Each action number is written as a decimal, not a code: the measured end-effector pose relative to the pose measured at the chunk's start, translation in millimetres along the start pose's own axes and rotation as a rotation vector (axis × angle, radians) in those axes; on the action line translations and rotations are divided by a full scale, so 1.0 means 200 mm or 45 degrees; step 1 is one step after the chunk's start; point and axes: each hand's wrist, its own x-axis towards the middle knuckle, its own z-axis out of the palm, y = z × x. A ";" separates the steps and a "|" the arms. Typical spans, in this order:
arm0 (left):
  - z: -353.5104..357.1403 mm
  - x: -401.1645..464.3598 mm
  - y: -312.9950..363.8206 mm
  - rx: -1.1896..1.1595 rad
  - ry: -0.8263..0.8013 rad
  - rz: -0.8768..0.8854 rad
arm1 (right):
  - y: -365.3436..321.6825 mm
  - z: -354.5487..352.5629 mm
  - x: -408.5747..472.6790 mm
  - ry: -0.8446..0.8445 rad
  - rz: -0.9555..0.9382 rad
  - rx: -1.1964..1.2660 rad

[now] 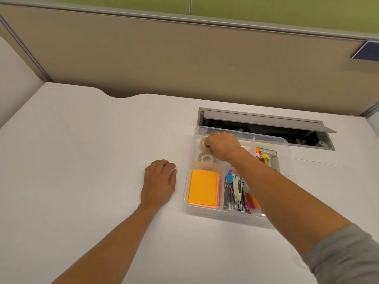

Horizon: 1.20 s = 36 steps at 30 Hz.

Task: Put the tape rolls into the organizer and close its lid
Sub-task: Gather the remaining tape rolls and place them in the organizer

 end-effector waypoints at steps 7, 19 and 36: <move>-0.01 0.00 0.01 0.020 -0.003 0.007 | -0.01 -0.02 -0.02 0.008 0.012 0.043; 0.00 0.00 0.00 -0.001 -0.002 -0.004 | -0.03 -0.03 -0.06 0.001 0.191 0.191; 0.01 0.00 0.00 0.004 0.014 0.010 | -0.07 0.03 -0.06 0.091 0.206 0.208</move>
